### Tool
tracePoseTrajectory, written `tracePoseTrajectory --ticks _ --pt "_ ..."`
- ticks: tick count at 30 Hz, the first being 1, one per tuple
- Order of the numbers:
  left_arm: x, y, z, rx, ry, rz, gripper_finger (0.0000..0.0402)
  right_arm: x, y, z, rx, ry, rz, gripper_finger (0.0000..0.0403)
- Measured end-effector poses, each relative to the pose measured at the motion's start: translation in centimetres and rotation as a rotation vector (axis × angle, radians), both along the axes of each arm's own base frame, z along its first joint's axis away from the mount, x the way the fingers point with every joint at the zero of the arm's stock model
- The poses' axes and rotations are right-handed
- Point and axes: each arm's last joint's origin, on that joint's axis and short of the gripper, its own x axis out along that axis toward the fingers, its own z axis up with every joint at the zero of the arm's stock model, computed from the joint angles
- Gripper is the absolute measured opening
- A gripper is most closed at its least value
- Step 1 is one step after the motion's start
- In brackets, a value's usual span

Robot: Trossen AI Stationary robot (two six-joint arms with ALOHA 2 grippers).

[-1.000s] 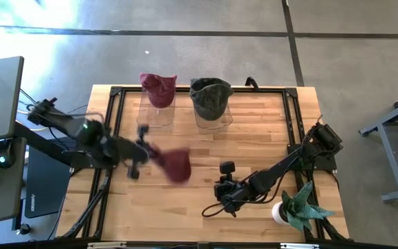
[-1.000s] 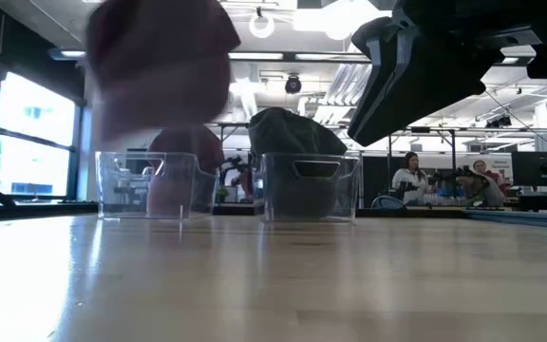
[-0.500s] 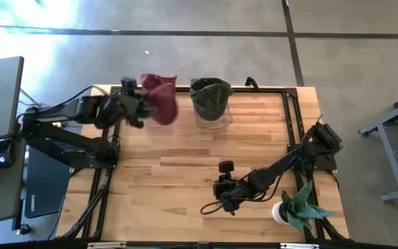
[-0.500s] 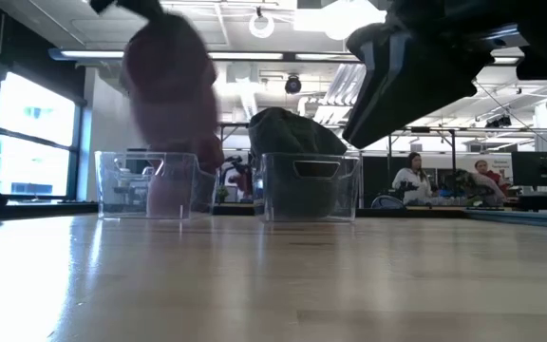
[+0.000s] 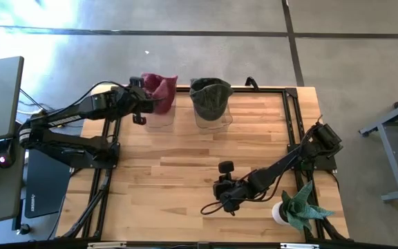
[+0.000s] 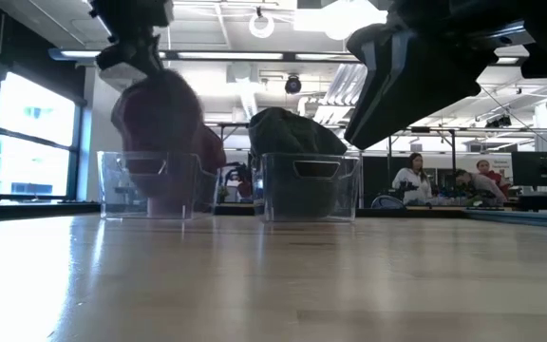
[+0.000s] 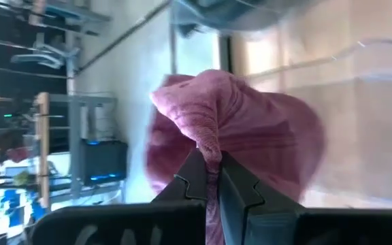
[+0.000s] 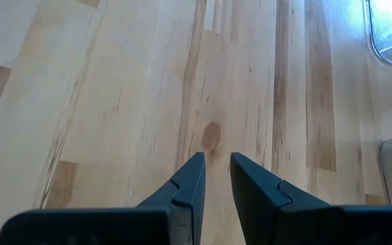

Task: Pick & Place hat
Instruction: Put the red cap into the left transparent bin

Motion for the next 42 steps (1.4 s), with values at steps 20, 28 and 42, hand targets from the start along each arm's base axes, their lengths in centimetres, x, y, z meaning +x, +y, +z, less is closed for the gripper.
tracePoseTrajectory --ticks 20,28,42 --pt "3.1 7.2 -5.2 0.145 0.168 0.107 0.0021 0.0 0.0 0.0 0.002 -0.004 -0.001 0.0067" --pt "2.8 10.0 -6.8 0.040 0.090 0.227 0.0139 0.0 0.0 0.0 0.006 -0.002 0.002 0.0067" --pt "3.8 4.1 0.0 -0.333 -0.216 0.265 0.0219 0.1 0.0 0.0 0.007 0.000 0.002 0.0067"
